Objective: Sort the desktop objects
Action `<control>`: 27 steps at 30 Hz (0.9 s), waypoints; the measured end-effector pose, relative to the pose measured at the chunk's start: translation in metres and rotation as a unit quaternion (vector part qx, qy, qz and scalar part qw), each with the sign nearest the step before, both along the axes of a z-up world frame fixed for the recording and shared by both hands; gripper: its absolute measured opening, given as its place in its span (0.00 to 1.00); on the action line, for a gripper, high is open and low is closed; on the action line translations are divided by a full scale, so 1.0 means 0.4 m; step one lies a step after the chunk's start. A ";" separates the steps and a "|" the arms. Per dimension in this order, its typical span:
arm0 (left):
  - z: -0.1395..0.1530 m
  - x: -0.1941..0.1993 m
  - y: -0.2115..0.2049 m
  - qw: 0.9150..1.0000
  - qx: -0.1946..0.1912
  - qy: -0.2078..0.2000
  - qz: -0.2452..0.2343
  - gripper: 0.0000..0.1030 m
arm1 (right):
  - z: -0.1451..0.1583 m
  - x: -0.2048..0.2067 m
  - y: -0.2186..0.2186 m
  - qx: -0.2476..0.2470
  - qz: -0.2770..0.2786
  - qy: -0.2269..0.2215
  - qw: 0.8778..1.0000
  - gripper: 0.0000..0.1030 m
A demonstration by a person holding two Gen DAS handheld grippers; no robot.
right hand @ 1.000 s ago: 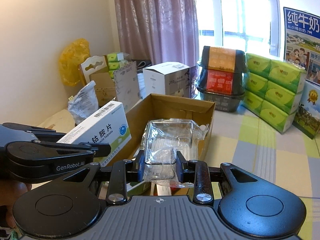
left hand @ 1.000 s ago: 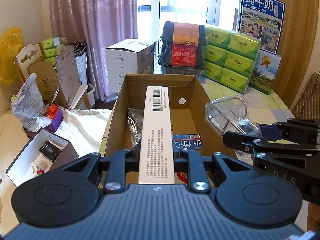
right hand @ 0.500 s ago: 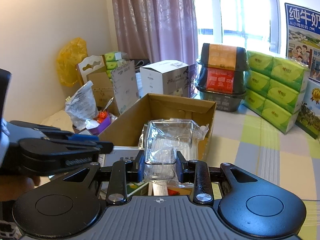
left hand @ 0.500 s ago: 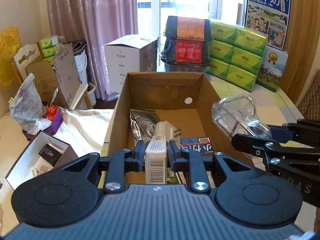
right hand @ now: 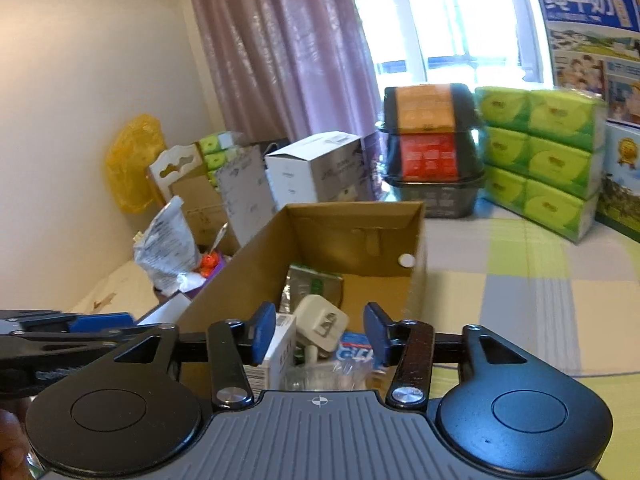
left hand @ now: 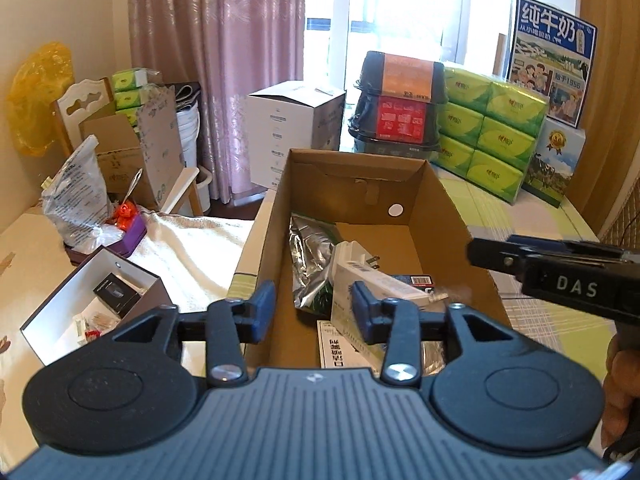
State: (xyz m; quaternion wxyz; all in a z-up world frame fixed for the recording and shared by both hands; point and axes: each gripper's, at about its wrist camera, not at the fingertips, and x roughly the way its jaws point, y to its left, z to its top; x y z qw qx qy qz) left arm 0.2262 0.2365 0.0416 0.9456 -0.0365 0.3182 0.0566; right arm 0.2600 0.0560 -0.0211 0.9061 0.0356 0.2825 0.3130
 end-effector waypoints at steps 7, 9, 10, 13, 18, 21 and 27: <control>0.006 -0.068 -0.016 1.000 -0.014 -0.004 0.015 0.75 | 0.013 -0.059 -0.078 0.004 -0.023 0.011 1.000 0.70; 0.008 -0.092 -0.020 1.000 -0.019 -0.007 0.023 0.87 | 0.017 -0.083 -0.094 0.001 -0.024 0.015 1.000 0.78; 0.008 -0.105 -0.021 0.999 -0.020 -0.009 0.027 0.89 | 0.020 -0.096 -0.101 -0.002 -0.023 0.019 1.000 0.80; 0.016 -0.143 -0.032 0.999 -0.014 -0.009 0.040 0.99 | 0.022 -0.126 -0.115 -0.009 -0.019 0.031 0.999 0.86; 0.031 -0.203 -0.046 0.999 -0.016 0.001 0.049 0.99 | 0.034 -0.186 -0.126 -0.019 -0.014 0.033 0.999 0.98; 0.045 -0.240 -0.054 0.999 -0.027 -0.006 0.046 0.99 | 0.045 -0.222 -0.131 -0.022 -0.016 0.036 0.999 0.98; 0.070 -0.315 -0.069 0.999 -0.018 -0.005 0.046 0.99 | 0.059 -0.317 -0.139 -0.034 -0.013 0.036 0.999 0.98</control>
